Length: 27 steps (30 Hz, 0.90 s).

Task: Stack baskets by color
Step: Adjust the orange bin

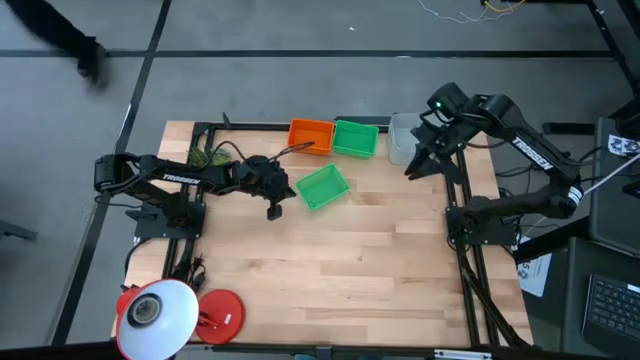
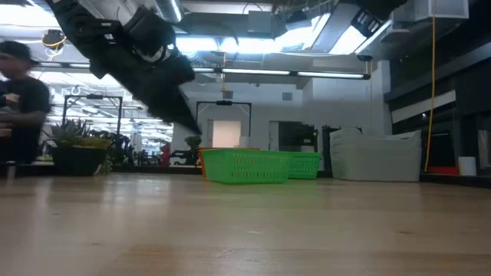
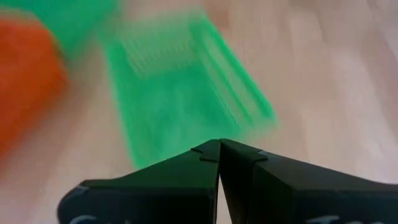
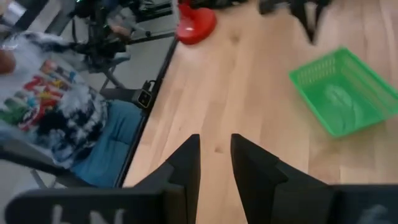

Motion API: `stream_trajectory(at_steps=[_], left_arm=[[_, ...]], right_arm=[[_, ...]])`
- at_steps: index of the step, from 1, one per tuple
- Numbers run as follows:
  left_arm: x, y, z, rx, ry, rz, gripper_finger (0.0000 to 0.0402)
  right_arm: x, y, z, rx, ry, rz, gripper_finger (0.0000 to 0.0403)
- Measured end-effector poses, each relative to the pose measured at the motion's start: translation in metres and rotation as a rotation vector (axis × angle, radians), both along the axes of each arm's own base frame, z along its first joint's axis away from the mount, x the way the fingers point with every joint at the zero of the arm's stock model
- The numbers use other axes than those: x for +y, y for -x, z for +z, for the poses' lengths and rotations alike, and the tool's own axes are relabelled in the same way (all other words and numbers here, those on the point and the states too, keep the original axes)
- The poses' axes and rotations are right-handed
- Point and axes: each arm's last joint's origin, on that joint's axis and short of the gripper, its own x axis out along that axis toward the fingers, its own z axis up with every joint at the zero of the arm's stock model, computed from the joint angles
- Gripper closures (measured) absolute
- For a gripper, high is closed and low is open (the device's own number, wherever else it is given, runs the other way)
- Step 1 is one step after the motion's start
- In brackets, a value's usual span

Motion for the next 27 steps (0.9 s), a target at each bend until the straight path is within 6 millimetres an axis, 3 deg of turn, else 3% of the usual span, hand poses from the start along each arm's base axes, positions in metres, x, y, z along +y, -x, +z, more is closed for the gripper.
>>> stream_trajectory(at_steps=[4, 6, 9, 15, 23, 27], left_arm=[[0.008, -0.011, 0.023, -0.213, -0.129, 0.162, 0.0401], [0.016, -0.018, 0.038, -0.218, -0.138, 0.194, 0.0401], [0.035, -0.036, 0.065, -0.089, -0.116, 0.228, 0.0401], [0.076, -0.092, 0.089, 0.138, -0.149, 0.213, 0.0401], [0.115, -0.173, 0.075, 0.202, -0.245, 0.143, 0.0401], [0.131, -0.209, 0.057, 0.229, -0.243, 0.147, 0.0401]], right_arm=[[0.004, 0.000, 0.001, -0.029, 0.039, 0.043, 0.0313], [0.005, 0.000, 0.001, -0.027, 0.046, 0.044, 0.0313], [0.004, 0.000, 0.001, -0.026, 0.048, 0.043, 0.0313], [0.004, 0.000, 0.001, -0.028, 0.054, 0.046, 0.0313], [0.008, 0.004, -0.001, 0.029, 0.009, 0.047, 0.0313], [0.012, 0.010, -0.001, 0.056, -0.012, 0.047, 0.0313]])
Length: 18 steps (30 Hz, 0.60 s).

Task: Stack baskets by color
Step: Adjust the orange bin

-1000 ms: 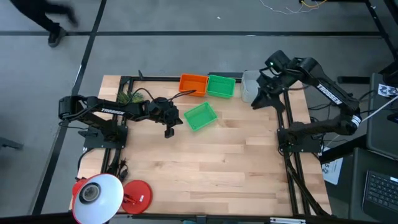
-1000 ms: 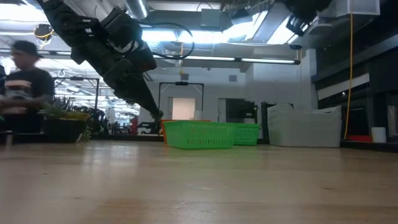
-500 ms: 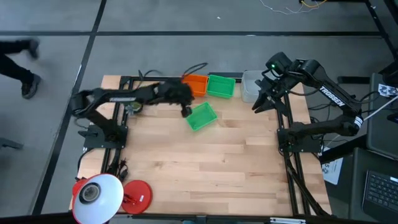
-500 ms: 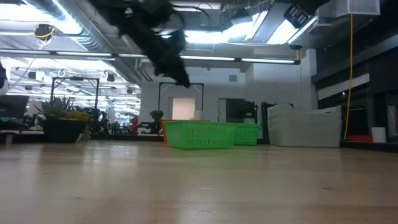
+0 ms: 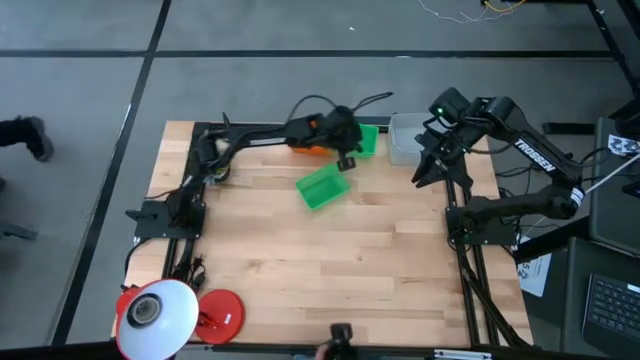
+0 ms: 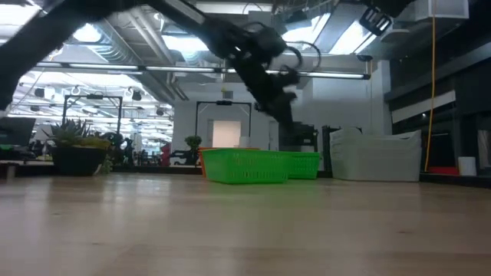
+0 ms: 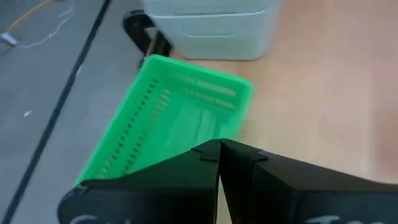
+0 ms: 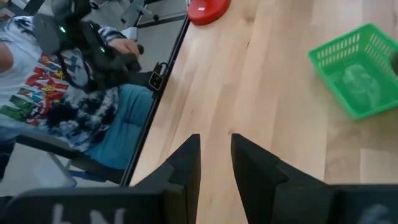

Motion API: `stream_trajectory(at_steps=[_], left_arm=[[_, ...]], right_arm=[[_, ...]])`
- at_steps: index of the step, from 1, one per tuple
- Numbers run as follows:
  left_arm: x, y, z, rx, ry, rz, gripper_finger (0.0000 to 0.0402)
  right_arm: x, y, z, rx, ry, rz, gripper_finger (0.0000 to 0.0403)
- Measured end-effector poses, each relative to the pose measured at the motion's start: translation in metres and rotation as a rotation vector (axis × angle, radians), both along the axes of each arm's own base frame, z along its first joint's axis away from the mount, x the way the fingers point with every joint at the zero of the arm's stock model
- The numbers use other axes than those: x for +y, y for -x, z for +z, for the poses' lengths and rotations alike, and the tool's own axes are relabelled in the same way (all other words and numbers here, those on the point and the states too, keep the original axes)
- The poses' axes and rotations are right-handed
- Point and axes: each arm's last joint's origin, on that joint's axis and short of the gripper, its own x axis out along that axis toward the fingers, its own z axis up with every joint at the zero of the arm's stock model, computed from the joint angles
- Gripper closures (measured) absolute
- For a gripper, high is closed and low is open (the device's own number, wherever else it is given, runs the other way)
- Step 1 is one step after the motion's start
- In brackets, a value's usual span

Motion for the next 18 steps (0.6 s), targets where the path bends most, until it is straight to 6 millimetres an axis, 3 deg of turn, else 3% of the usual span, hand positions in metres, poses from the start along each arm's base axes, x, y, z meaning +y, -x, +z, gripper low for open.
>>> stream_trajectory(at_steps=[10, 18], left_arm=[[0.025, -0.049, -0.025, 0.082, -0.059, 0.077, 0.0401], [0.021, -0.058, -0.033, 0.113, -0.022, 0.032, 0.0401]], right_arm=[[0.016, 0.020, 0.012, -0.067, 0.054, 0.002, 0.0313], [0.031, 0.040, 0.022, -0.133, 0.106, 0.002, 0.0313]])
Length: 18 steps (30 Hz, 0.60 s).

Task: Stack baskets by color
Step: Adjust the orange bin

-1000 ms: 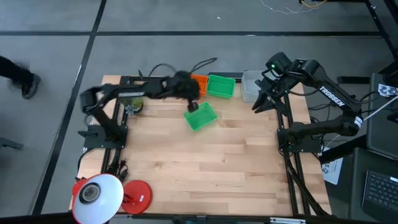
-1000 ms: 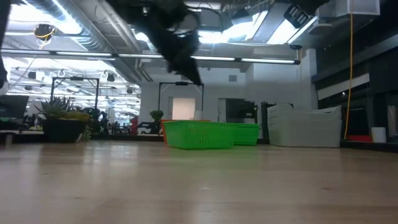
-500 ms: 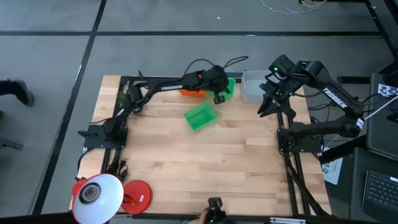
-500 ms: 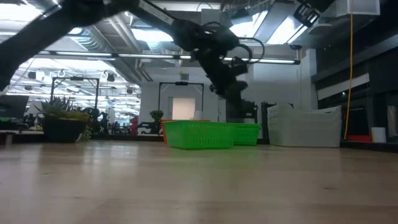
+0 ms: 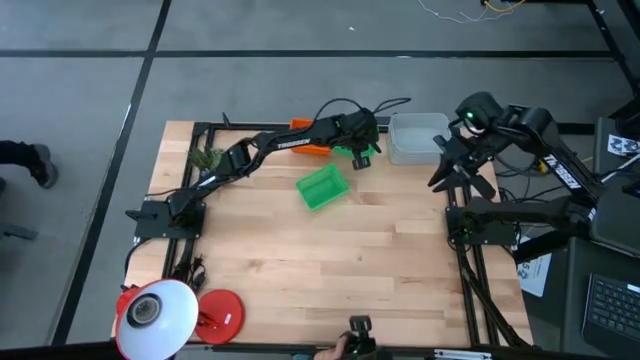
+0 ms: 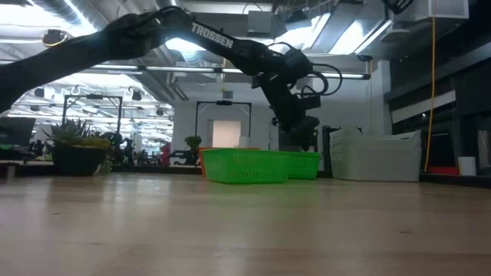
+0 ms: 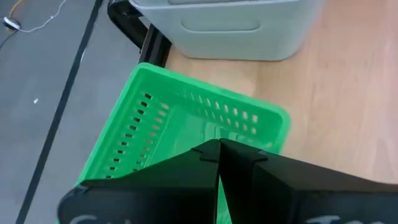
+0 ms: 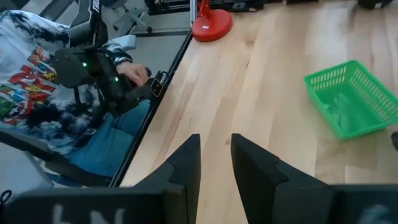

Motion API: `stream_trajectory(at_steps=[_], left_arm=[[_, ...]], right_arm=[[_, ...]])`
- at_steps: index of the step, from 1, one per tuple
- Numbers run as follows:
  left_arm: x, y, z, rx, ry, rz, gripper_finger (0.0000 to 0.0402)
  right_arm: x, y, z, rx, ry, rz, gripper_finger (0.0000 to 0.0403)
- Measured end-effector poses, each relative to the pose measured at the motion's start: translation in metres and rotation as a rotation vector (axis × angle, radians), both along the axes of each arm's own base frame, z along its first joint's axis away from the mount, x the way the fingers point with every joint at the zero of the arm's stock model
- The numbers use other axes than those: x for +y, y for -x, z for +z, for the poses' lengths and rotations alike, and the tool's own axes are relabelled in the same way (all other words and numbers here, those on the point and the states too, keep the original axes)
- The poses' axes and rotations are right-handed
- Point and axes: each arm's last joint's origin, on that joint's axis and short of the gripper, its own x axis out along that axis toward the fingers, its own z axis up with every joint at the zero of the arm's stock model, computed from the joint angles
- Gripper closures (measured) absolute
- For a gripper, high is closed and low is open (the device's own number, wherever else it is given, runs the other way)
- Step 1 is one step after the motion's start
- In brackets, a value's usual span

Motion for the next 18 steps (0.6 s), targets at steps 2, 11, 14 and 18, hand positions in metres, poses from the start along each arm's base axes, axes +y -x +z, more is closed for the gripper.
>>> stream_trajectory(at_steps=[2, 11, 14, 18], left_arm=[[-0.005, 0.001, 0.004, 0.021, 0.005, -0.009, 0.0401], [-0.062, 0.037, 0.041, 0.352, 0.137, 0.021, 0.0401], [-0.083, 0.046, 0.049, 0.454, 0.158, -0.018, 0.0401], [-0.104, 0.055, 0.050, 0.568, 0.198, -0.017, 0.0401]], right_arm=[[0.003, 0.005, 0.002, -0.007, 0.023, -0.007, 0.0313], [0.013, 0.019, 0.006, -0.023, 0.102, -0.037, 0.0313], [0.015, 0.022, 0.007, -0.031, 0.109, -0.038, 0.0313], [0.017, 0.024, 0.007, -0.039, 0.116, -0.039, 0.0313]])
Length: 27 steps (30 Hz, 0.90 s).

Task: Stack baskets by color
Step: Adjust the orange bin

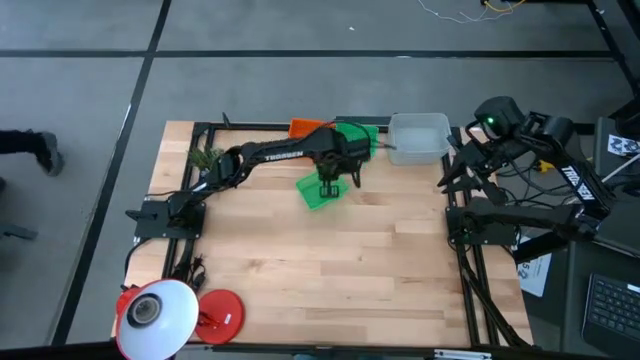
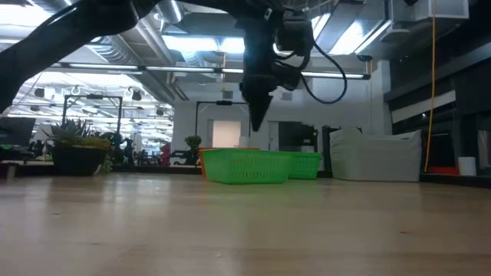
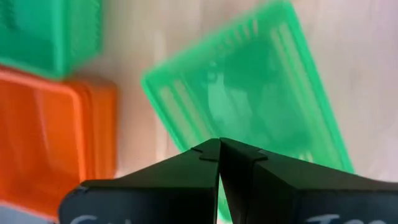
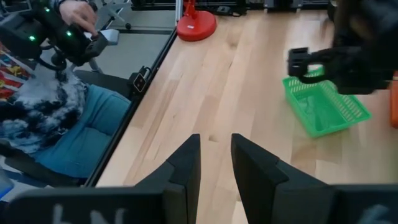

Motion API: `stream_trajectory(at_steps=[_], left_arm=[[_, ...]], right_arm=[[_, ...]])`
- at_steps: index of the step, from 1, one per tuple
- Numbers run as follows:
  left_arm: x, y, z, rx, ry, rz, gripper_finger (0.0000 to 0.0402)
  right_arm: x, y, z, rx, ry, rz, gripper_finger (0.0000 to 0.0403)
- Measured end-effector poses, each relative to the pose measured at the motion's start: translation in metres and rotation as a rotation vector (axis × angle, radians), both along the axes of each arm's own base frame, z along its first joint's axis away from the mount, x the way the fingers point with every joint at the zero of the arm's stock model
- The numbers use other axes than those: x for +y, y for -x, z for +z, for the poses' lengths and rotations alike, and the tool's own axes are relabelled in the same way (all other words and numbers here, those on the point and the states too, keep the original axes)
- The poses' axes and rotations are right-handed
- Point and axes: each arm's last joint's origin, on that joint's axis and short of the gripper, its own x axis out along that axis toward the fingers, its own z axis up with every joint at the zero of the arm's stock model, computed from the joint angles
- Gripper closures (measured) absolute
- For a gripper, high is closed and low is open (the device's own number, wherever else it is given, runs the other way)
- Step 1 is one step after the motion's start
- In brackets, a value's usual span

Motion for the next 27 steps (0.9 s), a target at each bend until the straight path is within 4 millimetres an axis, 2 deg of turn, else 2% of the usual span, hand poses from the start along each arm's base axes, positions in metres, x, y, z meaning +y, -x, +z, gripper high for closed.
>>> stream_trajectory(at_steps=[2, 4, 7, 12, 17, 21, 25, 27], left_arm=[[-0.001, 0.005, -0.001, 0.050, 0.003, 0.005, 0.0401], [0.008, 0.006, 0.000, 0.054, -0.057, 0.027, 0.0401], [0.033, 0.003, 0.002, -0.022, -0.158, 0.060, 0.0401], [0.082, 0.009, 0.002, -0.119, -0.117, 0.017, 0.0401], [0.137, 0.037, -0.010, -0.101, -0.029, 0.039, 0.0401], [0.176, 0.071, -0.012, -0.051, 0.005, 0.162, 0.0401], [0.199, 0.100, -0.031, 0.026, 0.083, 0.270, 0.0401], [0.201, 0.104, -0.042, 0.038, 0.130, 0.274, 0.0401]], right_arm=[[0.000, 0.000, 0.000, -0.002, 0.002, 0.000, 0.0313], [0.001, 0.001, 0.001, -0.008, 0.007, 0.000, 0.0313], [0.001, 0.002, 0.001, -0.012, 0.010, 0.000, 0.0313], [0.001, 0.002, 0.001, -0.012, 0.009, 0.000, 0.0313], [0.001, 0.002, 0.001, -0.013, 0.009, 0.001, 0.0313], [0.001, 0.002, 0.001, -0.012, 0.009, 0.001, 0.0313], [0.001, 0.002, 0.001, -0.012, 0.009, 0.001, 0.0313], [0.001, 0.002, 0.001, -0.012, 0.009, 0.000, 0.0313]])
